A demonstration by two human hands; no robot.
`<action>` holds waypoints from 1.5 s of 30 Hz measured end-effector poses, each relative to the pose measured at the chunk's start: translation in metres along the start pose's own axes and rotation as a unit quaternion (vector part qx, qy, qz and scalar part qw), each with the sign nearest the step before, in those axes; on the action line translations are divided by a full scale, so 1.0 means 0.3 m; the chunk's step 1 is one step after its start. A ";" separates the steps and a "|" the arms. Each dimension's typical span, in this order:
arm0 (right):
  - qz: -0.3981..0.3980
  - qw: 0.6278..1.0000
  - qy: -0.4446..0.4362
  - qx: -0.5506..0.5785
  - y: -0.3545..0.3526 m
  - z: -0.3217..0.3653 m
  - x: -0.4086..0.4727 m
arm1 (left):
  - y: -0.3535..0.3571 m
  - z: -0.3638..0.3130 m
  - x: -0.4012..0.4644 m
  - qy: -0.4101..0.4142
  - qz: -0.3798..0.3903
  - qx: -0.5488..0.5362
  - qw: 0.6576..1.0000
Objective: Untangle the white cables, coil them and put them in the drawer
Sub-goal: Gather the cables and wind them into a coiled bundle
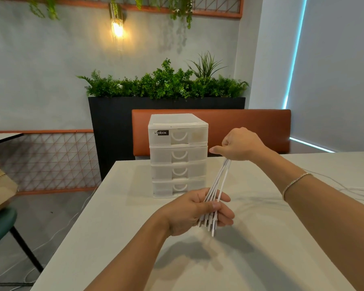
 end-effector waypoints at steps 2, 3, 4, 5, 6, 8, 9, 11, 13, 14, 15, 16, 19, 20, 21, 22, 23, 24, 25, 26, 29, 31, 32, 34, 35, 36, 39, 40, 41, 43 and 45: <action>0.001 1.000 -0.002 0.004 -0.001 0.003 0.006 | 0.002 0.002 -0.001 0.005 -0.001 -0.005 1.000; 0.002 1.000 -0.001 0.008 -0.003 0.004 0.007 | 0.003 0.001 -0.001 0.007 -0.001 -0.003 1.000; 0.002 1.000 0.001 0.014 -0.004 0.002 0.009 | 0.005 0.000 -0.001 0.008 -0.001 -0.002 1.000; 0.000 1.000 0.004 0.023 -0.005 -0.001 0.011 | 0.007 -0.001 -0.002 0.010 -0.001 -0.001 1.000; -0.002 0.999 0.007 0.033 -0.006 -0.003 0.014 | 0.008 -0.001 -0.001 0.011 -0.003 -0.001 1.000; -0.003 0.999 0.005 0.052 -0.012 -0.003 0.014 | 0.011 -0.001 0.001 0.008 -0.003 0.007 1.000; 0.002 0.998 -0.003 0.060 -0.017 0.002 0.012 | 0.011 0.001 0.002 0.001 -0.002 0.016 1.000; 0.007 0.997 -0.023 0.071 -0.038 0.016 0.003 | 0.008 -0.004 0.008 -0.015 -0.003 0.043 0.999; -0.001 0.996 -0.045 0.075 -0.074 0.035 -0.009 | 0.004 -0.031 0.019 -0.014 -0.002 0.044 0.999; -0.008 0.996 -0.058 0.074 -0.090 0.047 -0.012 | 0.005 -0.051 0.026 -0.012 0.000 0.039 0.999; -0.014 0.995 -0.069 0.071 -0.104 0.058 -0.015 | 0.009 -0.072 0.035 -0.010 0.005 0.037 0.999; -0.017 0.994 -0.077 0.068 -0.113 0.069 -0.017 | 0.019 -0.089 0.045 -0.008 0.015 0.041 0.999; -0.026 0.992 -0.092 0.078 -0.125 0.086 -0.018 | 0.067 -0.110 0.080 -0.005 0.038 0.039 0.999; -0.027 0.992 -0.092 0.085 -0.126 0.087 -0.018 | 0.082 -0.106 0.089 -0.003 0.040 0.021 0.999; -0.027 0.991 -0.092 0.089 -0.125 0.088 -0.018 | 0.098 -0.101 0.094 0.000 0.046 -0.004 0.999; -0.026 0.991 -0.092 0.092 -0.122 0.089 -0.020 | 0.112 -0.092 0.096 0.001 0.054 -0.030 0.998; -0.021 0.991 -0.092 0.093 -0.114 0.090 -0.022 | 0.122 -0.084 0.094 -0.001 0.062 -0.051 0.997; -0.013 0.991 -0.092 0.094 -0.103 0.093 -0.025 | 0.128 -0.079 0.091 -0.003 0.069 -0.063 0.996; -0.007 0.991 -0.095 0.097 -0.092 0.095 -0.027 | 0.132 -0.075 0.087 0.000 0.074 -0.067 0.995; -0.002 0.990 -0.099 0.101 -0.079 0.097 -0.029 | 0.132 -0.072 0.086 0.005 0.077 -0.069 0.995; 0.011 0.989 -0.095 0.115 -0.050 0.096 -0.034 | 0.126 -0.067 0.081 0.018 0.074 -0.070 0.995; 0.013 0.988 -0.087 0.127 -0.036 0.086 -0.035 | 0.118 -0.064 0.076 0.022 0.072 -0.078 0.994; 0.011 0.987 -0.081 0.136 -0.029 0.084 -0.036 | 0.112 -0.066 0.073 0.028 0.071 -0.086 0.993; 0.012 0.986 -0.052 0.160 0.000 0.073 -0.043 | 0.096 -0.084 0.065 0.053 0.067 -0.112 0.990; 0.019 0.983 -0.028 0.183 0.021 0.069 -0.047 | 0.085 -0.095 0.060 0.069 0.065 -0.133 0.987; 0.038 0.975 -0.001 0.220 0.046 0.065 -0.058 | 0.072 -0.106 0.056 0.087 0.061 -0.156 0.982; 0.191 0.892 0.018 0.410 0.153 0.099 -0.147 | 0.028 -0.123 0.049 0.134 0.025 -0.209 0.968; 0.217 0.872 -0.009 0.439 0.181 0.114 -0.172 | 0.011 -0.123 0.048 0.146 0.004 -0.219 0.965; 0.221 0.872 -0.013 0.436 0.208 0.125 -0.193 | -0.007 -0.124 0.044 0.158 -0.017 -0.227 0.961; 0.200 0.890 -0.003 0.409 0.286 0.118 -0.220 | -0.046 -0.126 0.032 0.180 -0.066 -0.237 0.952; 0.210 0.910 0.021 0.357 0.347 0.102 -0.235 | -0.085 -0.120 0.020 0.187 -0.125 -0.232 0.947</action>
Point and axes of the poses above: each hand's wrist, its own x-axis towards the middle knuckle, its own y-axis out of the palm, z = x × y, the point moved 5 cm from there along x, towards the middle knuckle, and after that the axes turned 2 degrees about -y, right-handed, at the moved point
